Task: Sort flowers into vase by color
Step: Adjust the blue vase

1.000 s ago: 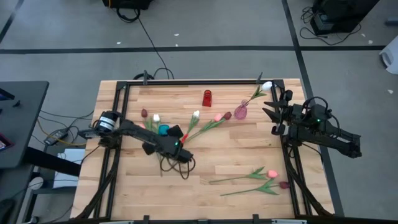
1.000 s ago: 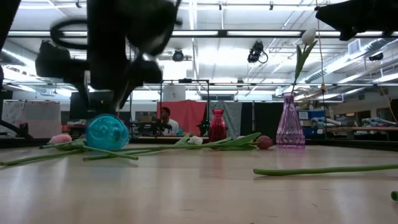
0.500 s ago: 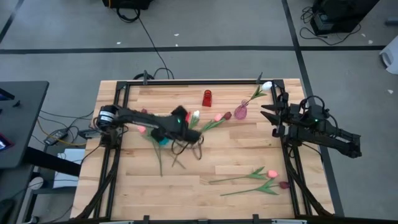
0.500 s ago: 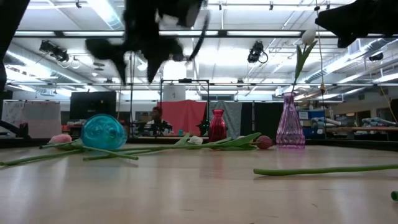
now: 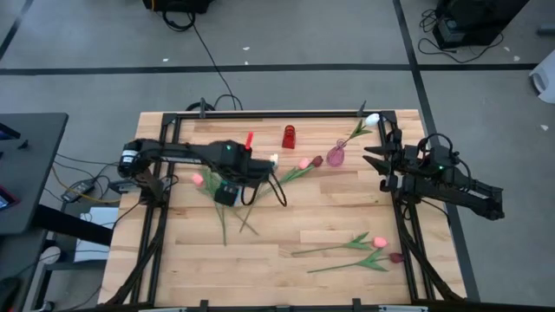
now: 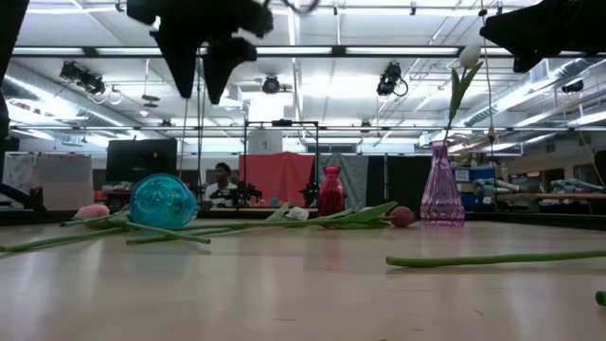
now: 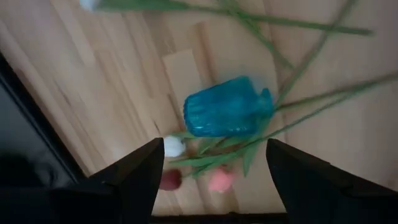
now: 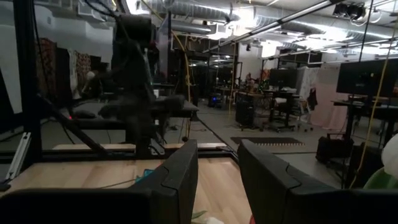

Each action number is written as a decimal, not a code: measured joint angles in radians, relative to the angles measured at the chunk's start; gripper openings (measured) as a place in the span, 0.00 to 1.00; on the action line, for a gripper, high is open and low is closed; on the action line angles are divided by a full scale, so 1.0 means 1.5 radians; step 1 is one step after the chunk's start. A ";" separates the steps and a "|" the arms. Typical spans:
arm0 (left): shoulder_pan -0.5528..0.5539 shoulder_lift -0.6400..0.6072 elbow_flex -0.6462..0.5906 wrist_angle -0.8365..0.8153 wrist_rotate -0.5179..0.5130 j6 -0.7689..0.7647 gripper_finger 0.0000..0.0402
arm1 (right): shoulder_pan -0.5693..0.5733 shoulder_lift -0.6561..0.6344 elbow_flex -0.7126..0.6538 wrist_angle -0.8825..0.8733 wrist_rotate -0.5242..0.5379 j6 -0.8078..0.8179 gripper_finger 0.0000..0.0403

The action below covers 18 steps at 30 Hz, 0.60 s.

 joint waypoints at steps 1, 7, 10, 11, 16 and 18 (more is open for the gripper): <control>-0.011 0.007 -0.012 0.003 -0.015 -0.027 0.72 | 0.000 0.000 0.000 -0.001 0.000 0.000 0.32; -0.093 0.025 -0.082 0.001 -0.058 -0.020 0.72 | 0.000 0.000 0.000 -0.001 0.001 -0.008 0.32; -0.135 0.027 -0.118 0.011 -0.092 0.094 0.72 | 0.000 0.000 0.000 0.006 0.002 -0.014 0.32; -0.146 0.026 -0.130 0.018 -0.106 0.138 0.72 | 0.000 0.000 0.000 0.009 0.002 -0.015 0.32; -0.163 0.026 -0.195 0.049 -0.149 0.290 0.72 | 0.000 0.000 0.000 0.014 0.003 -0.015 0.32; -0.163 0.026 -0.227 0.052 -0.150 0.378 0.72 | 0.000 0.000 0.000 0.013 0.003 -0.015 0.32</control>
